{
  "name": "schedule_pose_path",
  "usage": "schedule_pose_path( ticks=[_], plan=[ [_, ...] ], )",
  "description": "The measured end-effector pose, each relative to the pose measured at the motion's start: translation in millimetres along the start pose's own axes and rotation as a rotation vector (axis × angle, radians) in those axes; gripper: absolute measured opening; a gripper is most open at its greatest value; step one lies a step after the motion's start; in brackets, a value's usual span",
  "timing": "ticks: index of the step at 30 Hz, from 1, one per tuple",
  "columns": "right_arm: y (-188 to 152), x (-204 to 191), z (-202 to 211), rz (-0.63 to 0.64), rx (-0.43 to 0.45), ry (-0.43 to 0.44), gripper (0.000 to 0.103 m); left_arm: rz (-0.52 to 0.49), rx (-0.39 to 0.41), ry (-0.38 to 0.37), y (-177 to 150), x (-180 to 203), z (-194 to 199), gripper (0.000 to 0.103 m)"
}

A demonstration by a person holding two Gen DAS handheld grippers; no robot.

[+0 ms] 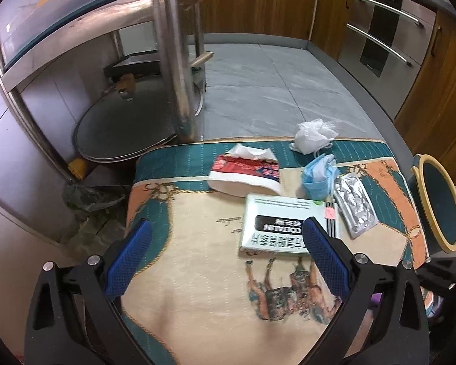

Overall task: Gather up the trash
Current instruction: 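Move both tools back over the cushion and grasp the purple spray bottle with right gripper, then grasp the blue mask with left gripper while right gripper holds the purple bottle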

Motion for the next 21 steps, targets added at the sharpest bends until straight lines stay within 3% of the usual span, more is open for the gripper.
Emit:
schedule_pose_path(
  ticks=[5, 13, 21],
  plan=[
    [-5, 35, 22, -0.125, 0.045, 0.01, 0.034, -0.034, -0.007, -0.024, 6, 29, -6, 0.097],
    [-5, 99, 54, -0.289, 0.127, -0.026, 0.034, -0.193, -0.018, -0.052, 21, 85, -34, 0.097],
    [-18, 144, 50, -0.348, 0.115, -0.087, 0.034, -0.188, -0.034, -0.108, 35, 110, -75, 0.097]
  ],
)
Point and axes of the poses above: each gripper's, at about its wrist camera, not at the fingertips, and z roughly against the way its jaws point, x to its right, y to its top, the point moved 5 cm from there along -z, roughly the way its jaws point, and after that the axes turned 2 degrees about -y, right-handed, at the moved point
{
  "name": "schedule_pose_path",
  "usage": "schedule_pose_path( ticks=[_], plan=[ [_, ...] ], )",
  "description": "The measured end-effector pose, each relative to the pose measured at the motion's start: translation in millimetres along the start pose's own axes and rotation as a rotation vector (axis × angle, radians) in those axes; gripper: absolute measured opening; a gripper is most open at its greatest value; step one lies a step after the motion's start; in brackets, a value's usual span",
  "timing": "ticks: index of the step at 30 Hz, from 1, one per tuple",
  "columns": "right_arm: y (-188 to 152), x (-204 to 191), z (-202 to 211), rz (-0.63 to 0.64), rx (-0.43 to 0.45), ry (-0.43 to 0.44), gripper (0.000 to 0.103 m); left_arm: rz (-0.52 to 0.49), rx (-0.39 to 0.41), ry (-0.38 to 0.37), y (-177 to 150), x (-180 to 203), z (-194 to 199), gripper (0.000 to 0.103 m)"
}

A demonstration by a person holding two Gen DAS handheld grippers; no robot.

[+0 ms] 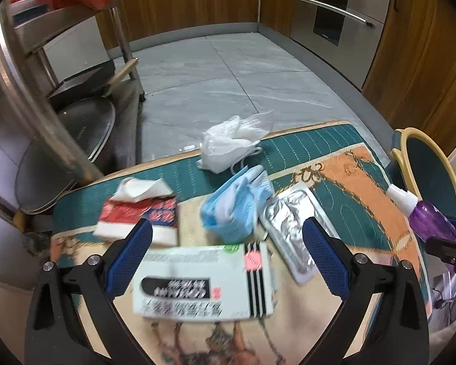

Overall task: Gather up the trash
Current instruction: 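Grasp the blue mask with left gripper while right gripper holds the purple bottle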

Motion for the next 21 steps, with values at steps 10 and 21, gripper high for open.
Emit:
schedule_pose_path(
  ticks=[10, 21],
  plan=[
    [9, 5, -9, -0.006, -0.006, 0.019, 0.034, 0.056, -0.043, -0.041, 3, -1, -40, 0.071],
    [7, -1, -15, 0.021, -0.032, 0.009, 0.034, 0.031, -0.07, -0.111, -6, 4, -48, 0.03]
  ],
)
Point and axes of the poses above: each gripper's, at about its wrist camera, not at the fingertips, and z roughly against the way its jaws point, x to its right, y to its top, the point moved 5 cm from there along -z, roughly the way its jaws point, and after that the axes turned 2 degrees about -y, right-handed, at the moved point
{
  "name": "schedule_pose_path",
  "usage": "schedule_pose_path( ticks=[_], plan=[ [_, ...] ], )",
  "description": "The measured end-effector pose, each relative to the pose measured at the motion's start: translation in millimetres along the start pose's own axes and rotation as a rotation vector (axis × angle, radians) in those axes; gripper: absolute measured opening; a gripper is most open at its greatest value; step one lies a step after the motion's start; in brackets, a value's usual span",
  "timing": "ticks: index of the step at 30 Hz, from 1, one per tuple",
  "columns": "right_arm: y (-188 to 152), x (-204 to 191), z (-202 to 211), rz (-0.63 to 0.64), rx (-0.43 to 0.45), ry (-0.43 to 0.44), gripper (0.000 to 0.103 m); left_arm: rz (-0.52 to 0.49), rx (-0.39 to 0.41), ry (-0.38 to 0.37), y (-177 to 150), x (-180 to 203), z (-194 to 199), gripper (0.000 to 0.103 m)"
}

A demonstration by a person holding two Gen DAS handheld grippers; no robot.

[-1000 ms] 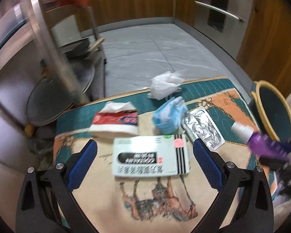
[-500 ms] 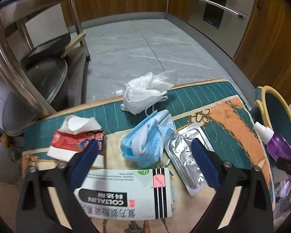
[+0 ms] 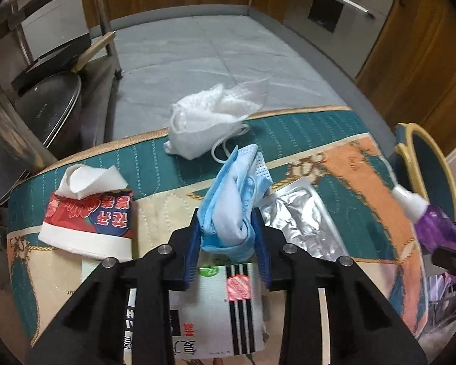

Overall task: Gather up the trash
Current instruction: 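Grasp the blue mask with left gripper while right gripper holds the purple bottle, then carry the mask and bottle over the bin and open both grippers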

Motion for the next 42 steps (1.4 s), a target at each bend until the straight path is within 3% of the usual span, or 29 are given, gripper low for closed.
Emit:
schedule_pose_path(
  ticks=[4, 15, 22, 28, 32, 42],
  plan=[
    [3, -3, 0, 0.012, 0.005, -0.015, 0.034, -0.013, 0.03, 0.008, 1, 3, 17, 0.029],
    [12, -9, 28, 0.005, 0.082, -0.039, 0.034, -0.09, 0.113, 0.024, 1, 30, 115, 0.029],
    [12, -9, 46, -0.006, 0.122, -0.025, 0.034, -0.07, 0.135, -0.041, -7, 55, 171, 0.029],
    [8, 5, 54, -0.053, 0.131, -0.013, 0.034, -0.08, 0.127, -0.047, -17, 72, 160, 0.029],
    [6, 17, 66, -0.087, 0.153, -0.009, 0.034, -0.085, 0.113, -0.092, -11, 90, 147, 0.029],
    [1, 51, 76, -0.13, 0.182, -0.058, 0.034, -0.134, 0.111, -0.106, 5, 130, 129, 0.029]
  ],
)
Point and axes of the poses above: each gripper's, at about its wrist camera, not at the fingertips, and z roughly against the way its jaws point, x to its right, y to its top, the point moved 5 cm from there along -z, roughly the way its jaws point, and after that the axes turned 2 degrees about -y, right-handed, at the moved point
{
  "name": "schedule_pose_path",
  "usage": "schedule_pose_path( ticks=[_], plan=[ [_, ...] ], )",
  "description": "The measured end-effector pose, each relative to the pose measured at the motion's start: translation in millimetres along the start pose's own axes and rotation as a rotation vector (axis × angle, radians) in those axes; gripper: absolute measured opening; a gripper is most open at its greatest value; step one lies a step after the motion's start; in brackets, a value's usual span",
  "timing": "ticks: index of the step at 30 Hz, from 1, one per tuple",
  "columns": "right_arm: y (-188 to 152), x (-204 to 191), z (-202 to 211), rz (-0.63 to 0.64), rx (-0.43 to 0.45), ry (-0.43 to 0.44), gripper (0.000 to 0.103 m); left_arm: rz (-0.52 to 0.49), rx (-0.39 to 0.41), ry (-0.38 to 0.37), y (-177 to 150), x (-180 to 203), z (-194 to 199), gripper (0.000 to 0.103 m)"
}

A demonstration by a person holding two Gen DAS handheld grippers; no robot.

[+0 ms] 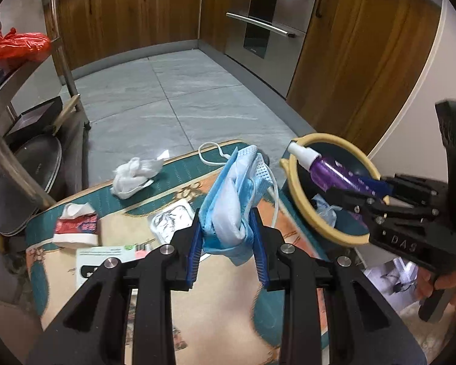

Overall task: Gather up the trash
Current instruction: 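Carry the mask and bottle over the bin and open both grippers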

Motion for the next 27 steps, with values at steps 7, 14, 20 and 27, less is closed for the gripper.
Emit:
schedule_pose_path(
  ticks=[7, 14, 20, 27],
  plan=[
    [-3, 44, 15, -0.053, 0.027, -0.054, 0.034, -0.014, 0.007, -0.024, 12, 23, -12, 0.029],
    [-4, 81, 36, -0.094, 0.07, -0.112, 0.034, -0.056, 0.002, -0.055, 17, 57, -26, 0.029],
    [-10, 115, 42, -0.138, 0.076, -0.164, 0.034, -0.088, -0.015, -0.079, 17, 84, -40, 0.029],
    [-24, 152, 32, -0.204, 0.031, -0.207, 0.034, -0.145, -0.05, -0.107, 12, 121, -63, 0.029]
  ],
)
Point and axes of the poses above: each gripper's, at about its wrist camera, not at the fingertips, and z roughly against the way its jaws point, x to its right, y to its top, the point moved 5 cm from there along -z, roughly the way its jaws point, and after that the axes turned 2 degrees about -y, right-handed, at the moved point
